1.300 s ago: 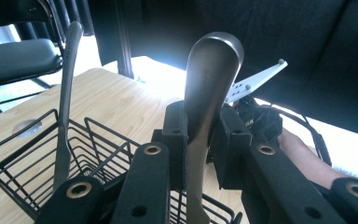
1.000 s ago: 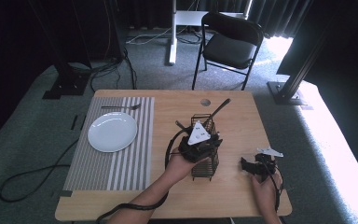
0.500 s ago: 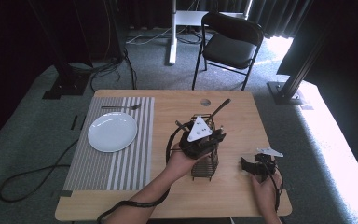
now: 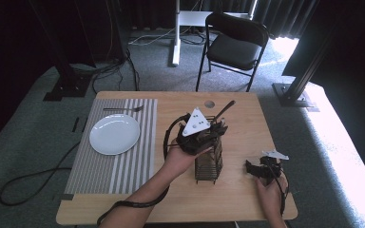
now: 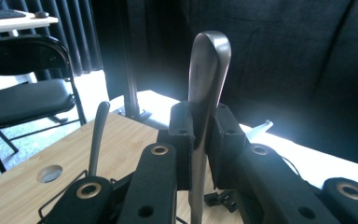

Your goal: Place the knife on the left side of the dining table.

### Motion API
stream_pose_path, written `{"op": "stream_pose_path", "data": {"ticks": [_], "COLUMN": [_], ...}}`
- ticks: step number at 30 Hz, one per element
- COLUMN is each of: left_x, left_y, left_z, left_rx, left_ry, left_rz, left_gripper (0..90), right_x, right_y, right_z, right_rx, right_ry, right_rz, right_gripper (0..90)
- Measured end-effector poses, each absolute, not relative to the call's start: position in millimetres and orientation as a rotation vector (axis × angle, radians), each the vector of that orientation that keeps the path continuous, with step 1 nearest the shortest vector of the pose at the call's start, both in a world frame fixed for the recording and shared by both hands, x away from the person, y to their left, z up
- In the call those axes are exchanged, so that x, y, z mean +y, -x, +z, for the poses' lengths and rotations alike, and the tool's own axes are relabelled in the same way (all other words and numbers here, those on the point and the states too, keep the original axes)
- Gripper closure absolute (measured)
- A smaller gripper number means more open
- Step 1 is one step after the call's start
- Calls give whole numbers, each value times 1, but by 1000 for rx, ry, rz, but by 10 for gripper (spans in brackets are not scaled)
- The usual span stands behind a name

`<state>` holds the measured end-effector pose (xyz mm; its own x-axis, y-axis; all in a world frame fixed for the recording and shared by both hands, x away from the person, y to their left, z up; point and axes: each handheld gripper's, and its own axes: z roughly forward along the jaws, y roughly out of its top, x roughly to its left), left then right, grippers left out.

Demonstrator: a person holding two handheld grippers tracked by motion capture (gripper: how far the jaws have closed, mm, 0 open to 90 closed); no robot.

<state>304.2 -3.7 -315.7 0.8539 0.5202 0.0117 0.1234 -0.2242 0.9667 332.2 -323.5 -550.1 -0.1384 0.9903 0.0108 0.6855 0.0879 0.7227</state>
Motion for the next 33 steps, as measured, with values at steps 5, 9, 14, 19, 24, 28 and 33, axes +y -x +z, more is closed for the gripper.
{"op": "stream_pose_path", "data": {"ticks": [5, 9, 14, 19, 24, 28, 33], "left_x": [3, 14, 27, 43, 59, 74, 90], "left_y": [-298, -292, -286, -280, -276, -276, -277], "left_z": [-303, -290, -282, -274, -272, -276, -284], "left_rx": [472, 464, 474, 487, 515, 560, 605], "left_ry": [-1758, -1734, -1714, -1707, -1702, -1685, -1689], "left_rz": [409, 409, 435, 484, 518, 530, 547], "left_gripper": [821, 823, 825, 828, 830, 830, 831], "right_x": [-324, -324, -324, -324, -324, -324, -324], "right_y": [-332, -332, -332, -332, -332, -332, -332], "right_z": [-550, -550, -550, -550, -550, -550, -550], "right_rx": [1882, 1882, 1882, 1882, 1883, 1881, 1881], "right_ry": [-1644, -1644, -1644, -1644, -1644, -1645, -1645], "right_rz": [814, 813, 813, 813, 813, 813, 813], "right_gripper": [115, 115, 115, 115, 115, 116, 116]}}
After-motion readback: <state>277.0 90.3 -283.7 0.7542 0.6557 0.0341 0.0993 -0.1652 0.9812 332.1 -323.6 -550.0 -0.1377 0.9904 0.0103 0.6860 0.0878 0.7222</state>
